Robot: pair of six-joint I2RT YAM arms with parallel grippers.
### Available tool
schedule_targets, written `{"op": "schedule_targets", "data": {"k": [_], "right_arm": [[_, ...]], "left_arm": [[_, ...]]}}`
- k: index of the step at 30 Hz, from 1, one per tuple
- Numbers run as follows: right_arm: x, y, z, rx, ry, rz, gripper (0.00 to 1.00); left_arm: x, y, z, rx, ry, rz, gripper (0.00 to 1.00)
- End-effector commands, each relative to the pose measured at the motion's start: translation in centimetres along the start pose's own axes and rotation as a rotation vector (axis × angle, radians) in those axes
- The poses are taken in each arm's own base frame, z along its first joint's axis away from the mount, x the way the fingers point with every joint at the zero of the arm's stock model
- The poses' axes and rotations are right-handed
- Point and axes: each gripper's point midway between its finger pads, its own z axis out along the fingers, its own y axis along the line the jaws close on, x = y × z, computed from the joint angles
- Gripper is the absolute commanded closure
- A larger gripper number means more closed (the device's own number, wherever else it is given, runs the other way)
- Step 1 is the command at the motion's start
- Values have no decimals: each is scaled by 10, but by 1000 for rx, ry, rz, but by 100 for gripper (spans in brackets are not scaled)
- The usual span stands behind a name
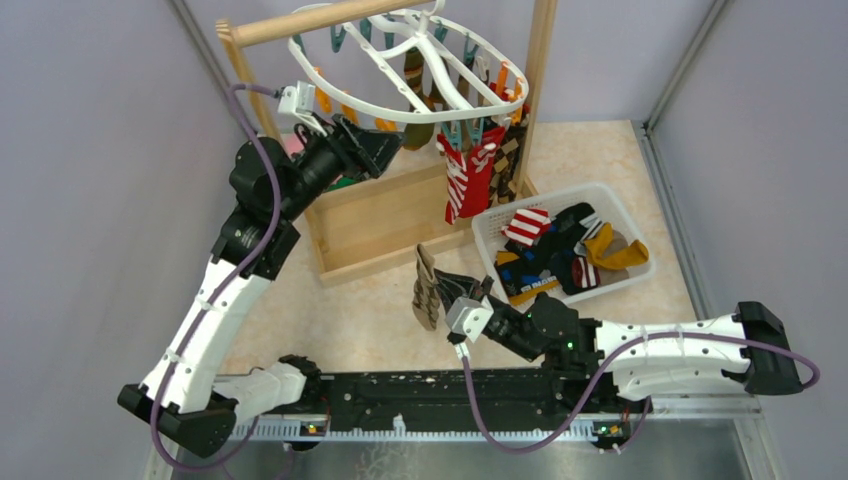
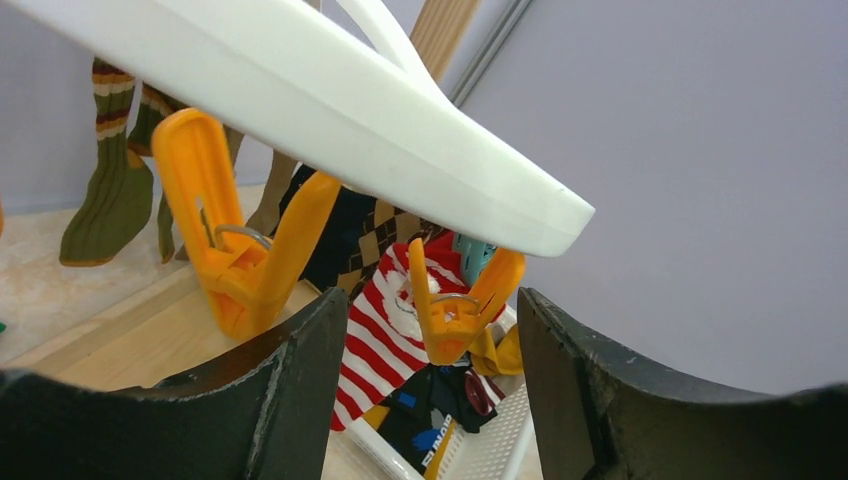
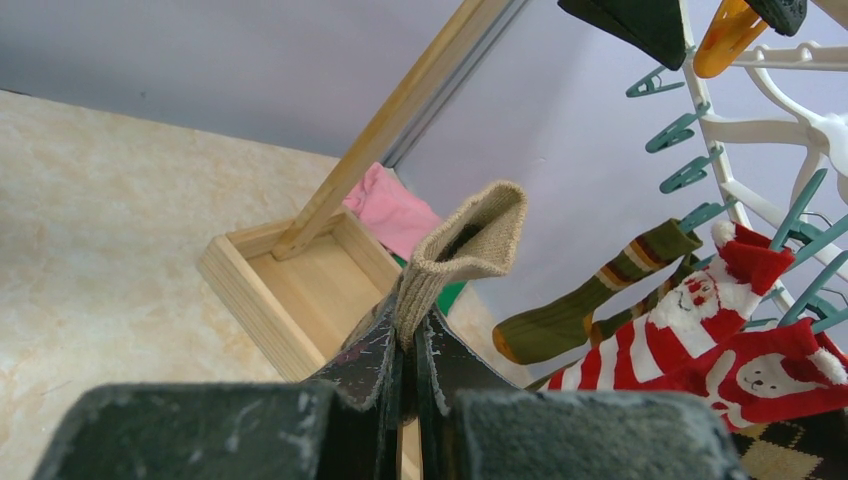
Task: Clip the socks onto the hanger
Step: Open the clamp at the hanger.
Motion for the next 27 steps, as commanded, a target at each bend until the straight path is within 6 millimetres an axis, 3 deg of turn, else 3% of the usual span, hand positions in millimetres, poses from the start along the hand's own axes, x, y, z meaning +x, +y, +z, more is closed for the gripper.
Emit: {"op": "schedule_targets", "data": {"k": [1,11,21,27], "right_arm": [[-17,-11,-1,42,-50,34,100],[-18,-14,1,52,-50,31,100],[-17,-13,2,50,-49,31,100],[-16,-13,3,47,-45,31,100]], "left_arm": [[-30,-22,-3,53,-99,24,32],[-38,-24,0,48,-131,47,42],[-42,-26,1,50,-139,57,44],[-43,-27,1,52,-145,68,57]]}}
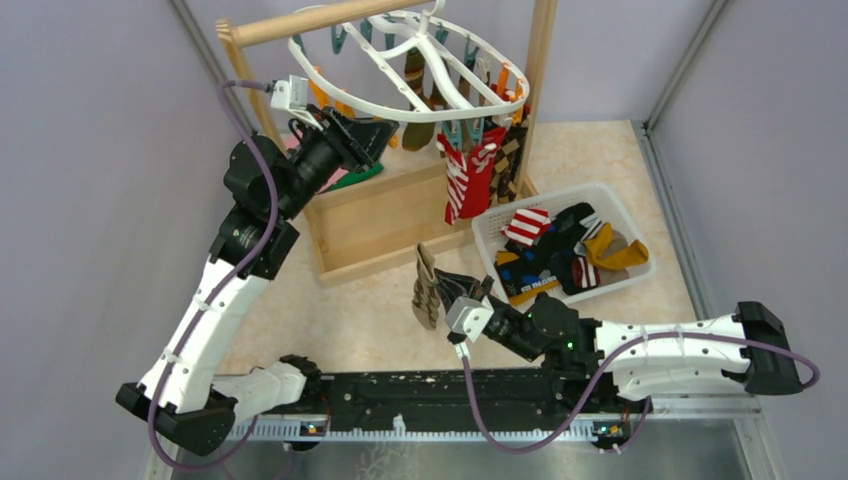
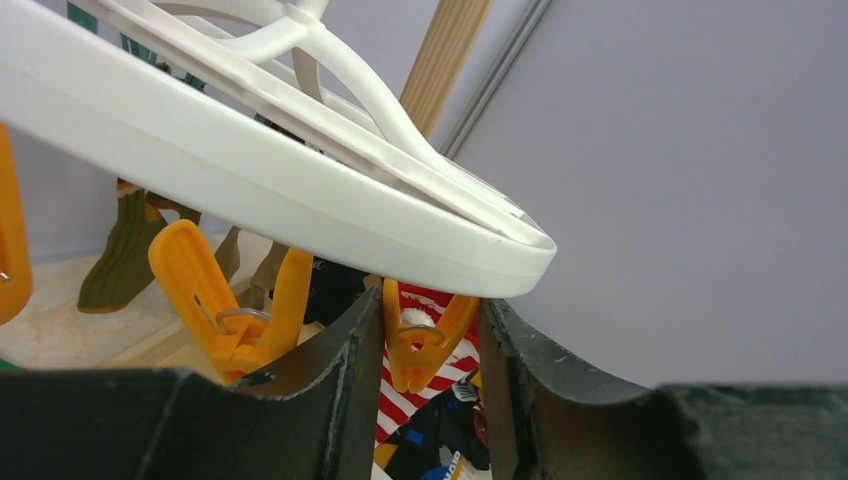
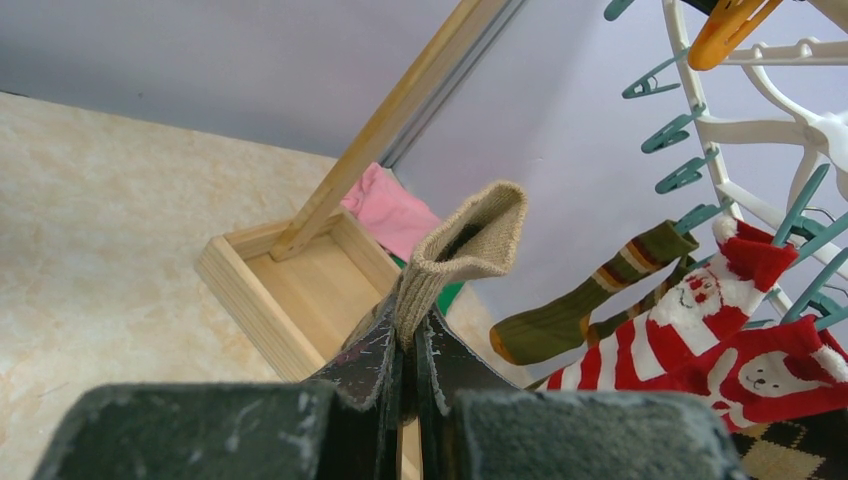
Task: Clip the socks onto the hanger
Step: Open the clamp at the hanger.
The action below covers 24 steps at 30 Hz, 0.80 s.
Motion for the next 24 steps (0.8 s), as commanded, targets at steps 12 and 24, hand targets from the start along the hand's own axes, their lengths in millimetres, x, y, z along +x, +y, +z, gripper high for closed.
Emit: {"op": "schedule_targets", "data": {"k": [12,24], "right_arm": [[-22,-34,19,151,-35,26,100],[-27,-100,60,588,-29,-105,100]], "left_arm": [[-22,-13,-1,36,-70,26,91],[-20,-12,-3,18,-69,9,93]]}}
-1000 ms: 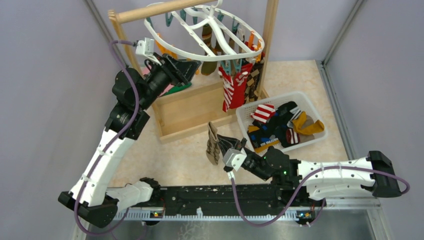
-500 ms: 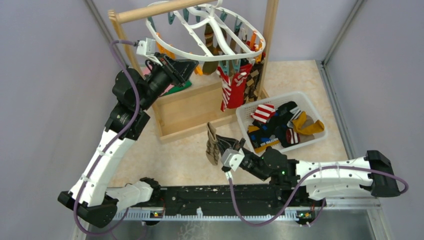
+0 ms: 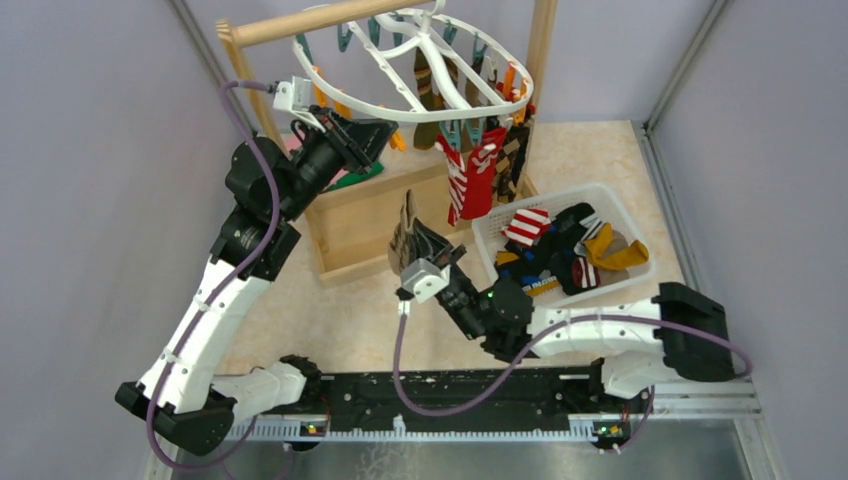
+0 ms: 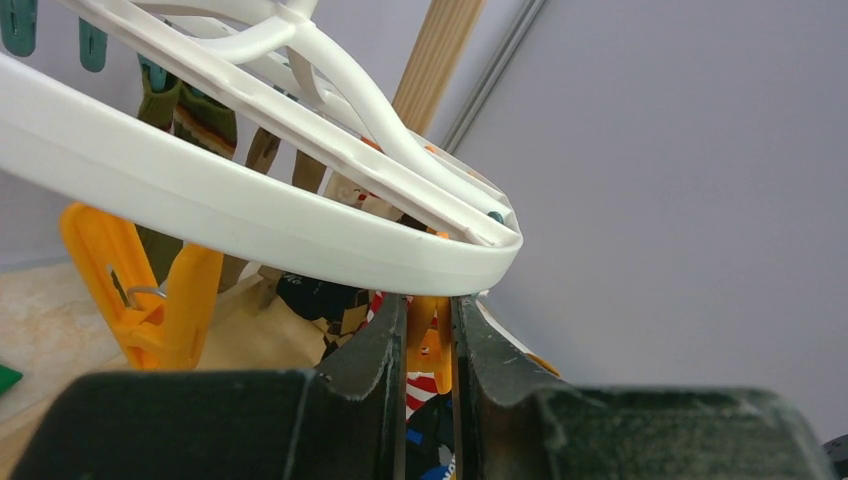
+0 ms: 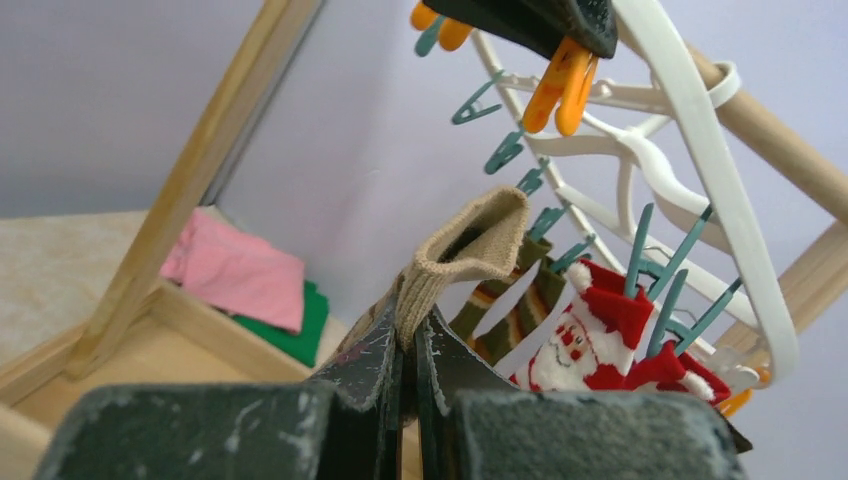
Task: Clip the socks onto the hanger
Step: Open the clamp at the hanger, then clamp the sock onto the hanger.
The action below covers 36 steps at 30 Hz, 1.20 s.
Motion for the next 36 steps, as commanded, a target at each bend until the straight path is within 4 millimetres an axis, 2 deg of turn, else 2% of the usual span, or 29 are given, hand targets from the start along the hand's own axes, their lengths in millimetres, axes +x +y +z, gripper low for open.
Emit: {"op": "schedule_targets", "data": {"k": [1,7,15,28,36], "right_arm": [[-21,-47,17,268,-47,-15,100],[-15,-56,26,393,-33,-64,100],[-9,-58,42,421,-19,-121,100],[4,-53,62,374,31,-125,100],[3,-48,74,333,43,-119,100]], "left_arm": [[-21,-11,-3,17,-68,-4,93],[-21,-13,-3,31,-67,1,93],[-18,-16,2,56,-56,2,93],[-16,-18,2,67,-50,-3,92],[-15,-20,2,76,-44,-8,92]]}}
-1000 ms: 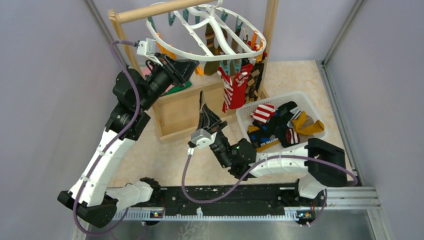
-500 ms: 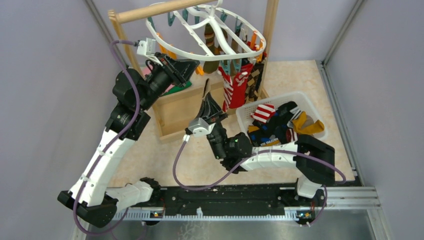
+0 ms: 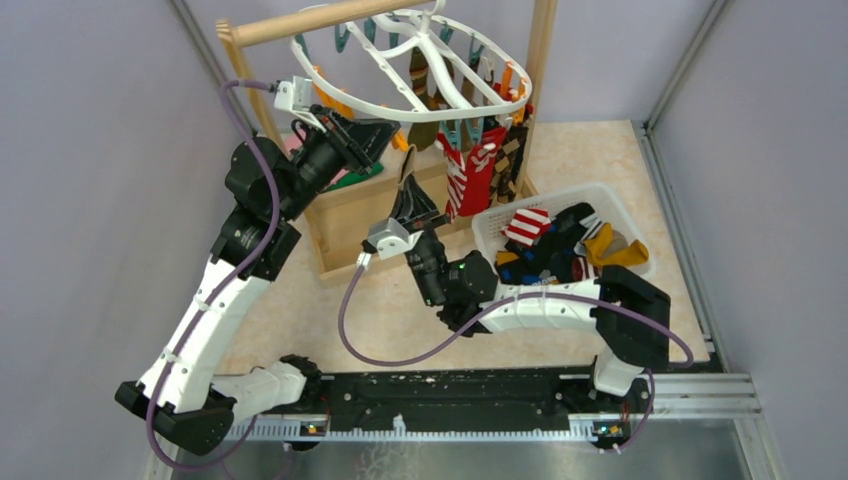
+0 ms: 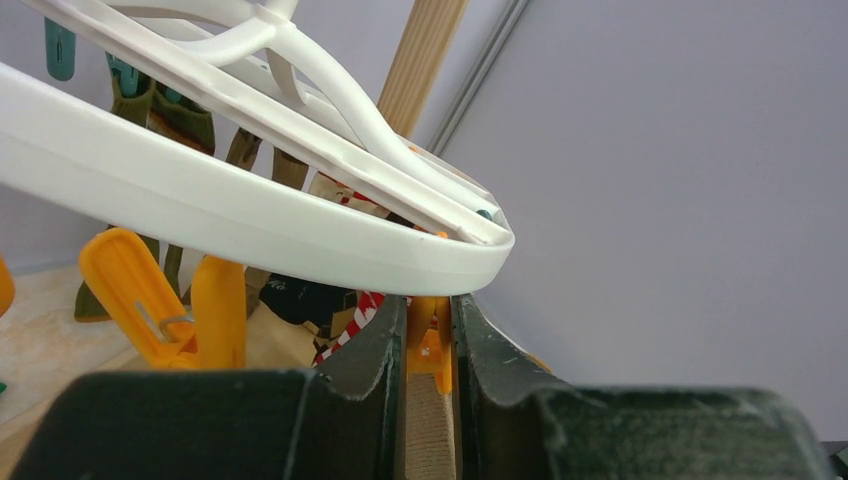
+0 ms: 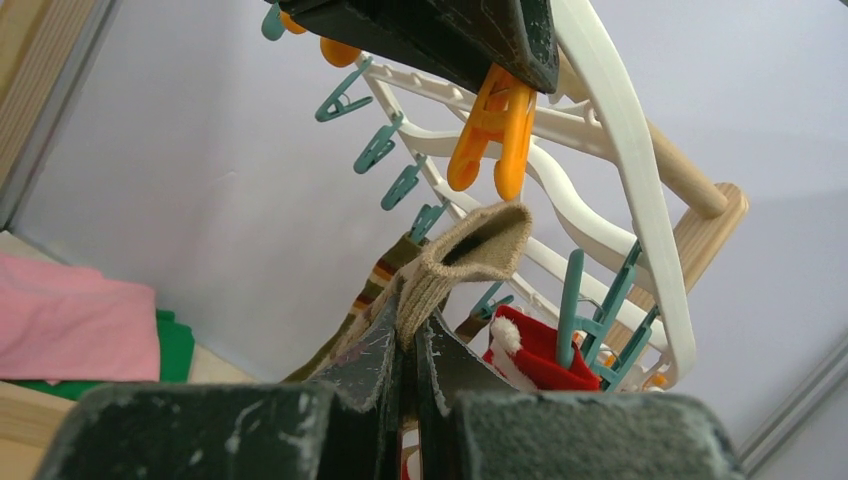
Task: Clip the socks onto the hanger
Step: Clamp the sock onto the hanger.
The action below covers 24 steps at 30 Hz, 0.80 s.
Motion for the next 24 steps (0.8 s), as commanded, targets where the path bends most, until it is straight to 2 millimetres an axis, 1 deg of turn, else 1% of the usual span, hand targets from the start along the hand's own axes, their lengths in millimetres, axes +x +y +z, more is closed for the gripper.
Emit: {"op": "schedule_targets", "data": {"k": [1,8,13,24], "right_arm": [[-10,-6,14,15,-9,50,100],[-13,-6,18,4,-10,47,100],[-11,-7,17,-4,6,52,100],[-17,-19,23,14,13,53,100]], "left_arm": [[-15,-13,2,49,-45,-5,92],[-12,-10,3,39,-38,2,92],[-11,-12,3,48,-32,2,92],[-6,-9,3,40,-19,8,92]]}}
